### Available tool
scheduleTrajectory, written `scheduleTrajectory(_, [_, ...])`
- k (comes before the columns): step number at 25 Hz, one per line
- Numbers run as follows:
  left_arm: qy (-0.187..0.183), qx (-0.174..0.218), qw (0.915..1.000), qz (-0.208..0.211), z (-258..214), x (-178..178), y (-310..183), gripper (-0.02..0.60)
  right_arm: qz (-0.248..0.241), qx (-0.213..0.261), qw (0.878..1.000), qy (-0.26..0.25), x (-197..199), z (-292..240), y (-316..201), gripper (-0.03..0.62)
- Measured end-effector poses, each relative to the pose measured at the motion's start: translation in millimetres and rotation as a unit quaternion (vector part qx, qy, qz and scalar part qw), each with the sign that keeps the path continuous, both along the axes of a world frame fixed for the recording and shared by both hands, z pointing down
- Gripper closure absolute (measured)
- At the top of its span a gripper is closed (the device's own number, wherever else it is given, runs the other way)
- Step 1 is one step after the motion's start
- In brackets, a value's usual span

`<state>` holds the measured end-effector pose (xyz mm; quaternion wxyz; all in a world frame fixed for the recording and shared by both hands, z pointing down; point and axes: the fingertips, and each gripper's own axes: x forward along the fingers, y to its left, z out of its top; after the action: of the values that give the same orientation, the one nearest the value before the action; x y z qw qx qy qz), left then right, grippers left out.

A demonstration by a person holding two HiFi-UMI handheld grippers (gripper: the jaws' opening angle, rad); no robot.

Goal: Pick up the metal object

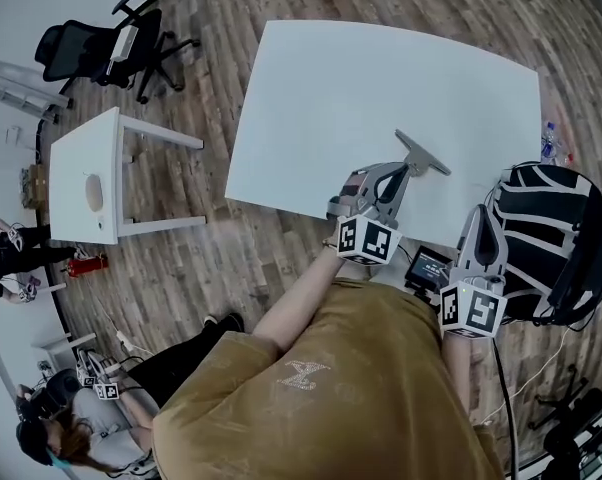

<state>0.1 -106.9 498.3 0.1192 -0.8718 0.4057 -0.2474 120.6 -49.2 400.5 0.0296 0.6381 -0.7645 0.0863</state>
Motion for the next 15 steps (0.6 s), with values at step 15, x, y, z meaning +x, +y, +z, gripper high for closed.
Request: scheduleTrajectory(15, [-0.236, 0.057, 0.9584, 0.150, 91.4, 33.3, -8.1, 0.572, 0.010, -0.032, 0.999, -0.007, 19.7, 22.7, -28.9, 0.586])
